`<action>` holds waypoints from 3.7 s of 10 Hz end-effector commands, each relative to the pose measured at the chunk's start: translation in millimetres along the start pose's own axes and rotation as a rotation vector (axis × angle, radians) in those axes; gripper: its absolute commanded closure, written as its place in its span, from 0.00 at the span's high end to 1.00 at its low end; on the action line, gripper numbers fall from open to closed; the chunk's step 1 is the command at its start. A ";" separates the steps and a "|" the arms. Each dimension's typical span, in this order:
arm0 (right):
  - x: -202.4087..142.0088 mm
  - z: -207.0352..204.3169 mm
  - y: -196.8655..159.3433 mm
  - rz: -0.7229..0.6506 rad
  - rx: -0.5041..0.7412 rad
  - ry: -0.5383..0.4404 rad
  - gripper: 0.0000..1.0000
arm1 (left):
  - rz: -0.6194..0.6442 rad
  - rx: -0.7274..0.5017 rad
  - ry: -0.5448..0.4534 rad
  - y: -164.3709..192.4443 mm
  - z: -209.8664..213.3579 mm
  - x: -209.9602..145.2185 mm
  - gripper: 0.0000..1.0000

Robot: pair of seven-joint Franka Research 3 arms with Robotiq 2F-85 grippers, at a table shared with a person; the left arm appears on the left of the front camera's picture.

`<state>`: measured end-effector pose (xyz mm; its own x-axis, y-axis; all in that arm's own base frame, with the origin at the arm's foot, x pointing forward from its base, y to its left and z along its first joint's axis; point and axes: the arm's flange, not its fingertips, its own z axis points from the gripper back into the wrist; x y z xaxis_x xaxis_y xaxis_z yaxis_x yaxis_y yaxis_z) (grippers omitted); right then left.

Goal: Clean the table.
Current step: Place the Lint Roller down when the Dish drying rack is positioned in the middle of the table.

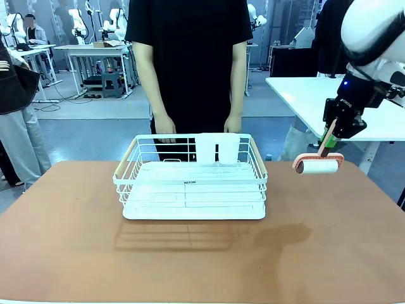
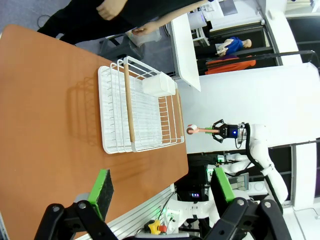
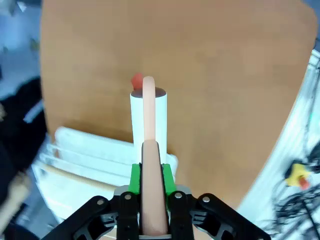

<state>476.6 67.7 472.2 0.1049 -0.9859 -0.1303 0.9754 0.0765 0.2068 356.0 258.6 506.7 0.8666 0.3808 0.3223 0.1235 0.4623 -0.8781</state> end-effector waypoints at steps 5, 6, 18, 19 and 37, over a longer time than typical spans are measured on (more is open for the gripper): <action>12.7 -75.6 -2.9 -0.063 0.164 -0.079 0.21 | -0.007 -0.013 -0.006 -1.7 2.7 -0.4 1.00; 17.2 -84.0 -1.2 -0.065 0.156 -0.075 0.21 | -0.007 -0.013 -0.006 -1.7 2.7 -0.4 1.00; 33.4 -116.7 5.7 -0.100 0.096 -0.064 0.87 | -0.007 -0.013 -0.006 -1.7 2.7 -0.4 1.00; 31.1 -112.6 1.9 -0.106 0.085 -0.067 1.00 | -0.007 -0.013 -0.006 -1.7 2.7 -0.4 1.00; 19.4 -27.4 -45.7 -0.088 -0.083 -0.067 1.00 | -0.007 -0.013 -0.006 -1.7 2.7 -0.4 1.00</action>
<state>445.8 48.1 435.4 -0.0027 -0.9974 -0.0725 0.9939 -0.0106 0.1095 356.3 258.4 506.5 0.8671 0.3803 0.3219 0.1232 0.4624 -0.8781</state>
